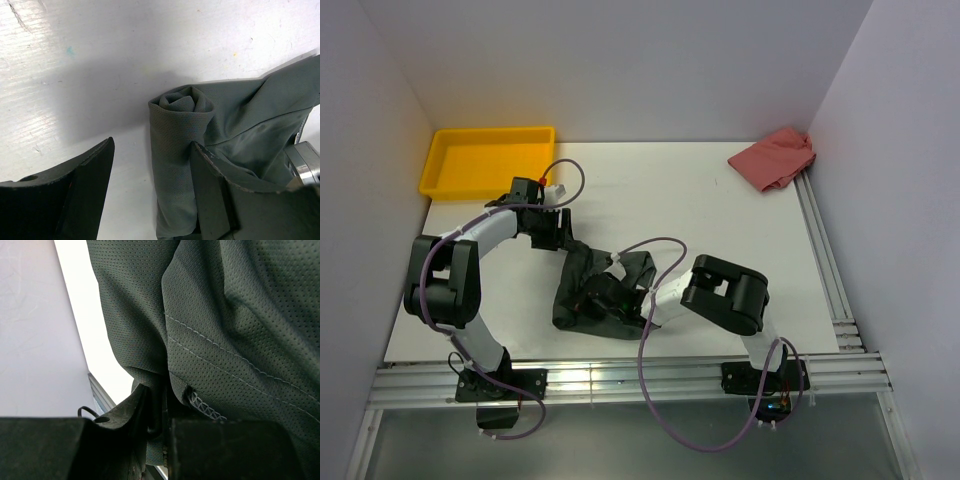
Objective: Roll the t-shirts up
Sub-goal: Roll the tshirt
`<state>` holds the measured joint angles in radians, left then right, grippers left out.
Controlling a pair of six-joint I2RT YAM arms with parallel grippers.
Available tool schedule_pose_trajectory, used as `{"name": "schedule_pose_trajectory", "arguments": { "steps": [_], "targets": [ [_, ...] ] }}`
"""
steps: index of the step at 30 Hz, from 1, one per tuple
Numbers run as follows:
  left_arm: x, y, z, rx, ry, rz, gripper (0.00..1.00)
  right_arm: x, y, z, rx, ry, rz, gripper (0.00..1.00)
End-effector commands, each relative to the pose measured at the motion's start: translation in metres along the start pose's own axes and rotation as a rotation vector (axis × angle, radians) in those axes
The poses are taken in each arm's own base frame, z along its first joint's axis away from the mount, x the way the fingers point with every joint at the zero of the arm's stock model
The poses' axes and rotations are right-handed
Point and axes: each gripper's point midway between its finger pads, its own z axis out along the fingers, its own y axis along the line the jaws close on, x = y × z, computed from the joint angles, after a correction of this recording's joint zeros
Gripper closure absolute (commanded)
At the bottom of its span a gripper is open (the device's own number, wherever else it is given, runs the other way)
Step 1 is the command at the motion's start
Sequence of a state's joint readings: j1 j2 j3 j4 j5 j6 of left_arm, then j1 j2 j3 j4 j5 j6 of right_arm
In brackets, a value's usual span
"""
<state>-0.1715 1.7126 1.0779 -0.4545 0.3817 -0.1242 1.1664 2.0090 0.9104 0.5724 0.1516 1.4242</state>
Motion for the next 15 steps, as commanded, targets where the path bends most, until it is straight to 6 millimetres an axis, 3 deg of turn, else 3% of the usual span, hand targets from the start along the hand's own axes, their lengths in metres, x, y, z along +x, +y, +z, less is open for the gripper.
{"name": "schedule_pose_trajectory", "arguments": {
  "steps": [1, 15],
  "targets": [
    [-0.0092, -0.0056, -0.0036, 0.029, -0.020, 0.019, 0.33, 0.0040, -0.0325, 0.0050, 0.106, 0.017, -0.022, 1.00],
    [-0.0094, -0.0063, -0.0039, 0.032, -0.019, 0.019, 0.33, 0.0053, -0.0341, 0.0055, 0.115, 0.021, -0.029, 1.00]
  ]
}}
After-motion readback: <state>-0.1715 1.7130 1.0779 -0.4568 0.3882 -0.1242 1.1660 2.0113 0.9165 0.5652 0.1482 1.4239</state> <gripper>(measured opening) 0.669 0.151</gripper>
